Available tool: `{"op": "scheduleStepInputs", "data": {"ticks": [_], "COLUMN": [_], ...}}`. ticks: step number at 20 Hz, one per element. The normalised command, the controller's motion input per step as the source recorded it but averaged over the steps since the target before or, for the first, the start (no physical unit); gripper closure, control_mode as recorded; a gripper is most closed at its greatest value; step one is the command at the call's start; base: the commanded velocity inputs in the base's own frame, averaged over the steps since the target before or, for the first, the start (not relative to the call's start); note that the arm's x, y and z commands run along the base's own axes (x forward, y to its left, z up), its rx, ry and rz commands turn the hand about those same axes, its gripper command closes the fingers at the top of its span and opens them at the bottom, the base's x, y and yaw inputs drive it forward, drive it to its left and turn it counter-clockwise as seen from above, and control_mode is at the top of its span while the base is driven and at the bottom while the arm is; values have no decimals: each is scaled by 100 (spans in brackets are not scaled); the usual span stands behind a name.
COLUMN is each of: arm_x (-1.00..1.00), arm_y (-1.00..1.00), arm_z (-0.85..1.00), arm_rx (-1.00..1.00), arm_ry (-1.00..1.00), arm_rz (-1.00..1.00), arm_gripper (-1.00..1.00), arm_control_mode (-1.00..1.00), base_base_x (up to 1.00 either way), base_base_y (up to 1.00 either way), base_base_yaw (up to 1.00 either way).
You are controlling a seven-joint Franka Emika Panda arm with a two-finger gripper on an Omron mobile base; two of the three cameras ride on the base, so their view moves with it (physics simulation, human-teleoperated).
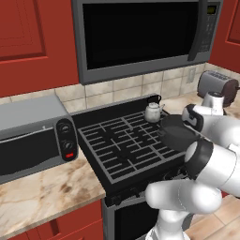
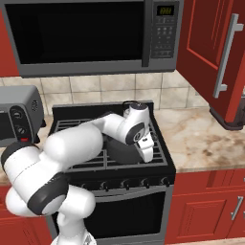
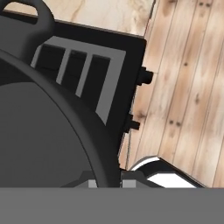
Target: Pick the kettle from the cabinet and place it on a stove burner. Then pick the pot from the counter and place it on another stove burner. Finally, turn both burners on.
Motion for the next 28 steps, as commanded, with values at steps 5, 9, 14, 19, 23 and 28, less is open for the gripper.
{"op": "scheduleStepInputs", "data": {"ticks": [5, 9, 14, 19, 23, 28], "arm_x": [10, 10, 10, 9, 8, 7], "arm_y": [-1, 0, 0, 0, 0, -1], "arm_z": [-6, -8, -7, -9, -8, -9], "arm_rx": [0, 0, 0, 0, 0, 0], "arm_ry": [0, 0, 0, 0, 0, 0], "arm_rz": [0, 0, 0, 0, 0, 0], "arm_gripper": [100, 100, 100, 100, 100, 100], "arm_control_mode": [-100, -100, -100, -100, -100, -100], "base_base_x": [0, 0, 0, 0, 0, 0], "base_base_y": [0, 0, 0, 0, 0, 0], "base_base_yaw": [0, 0, 0, 0, 0, 0]}}
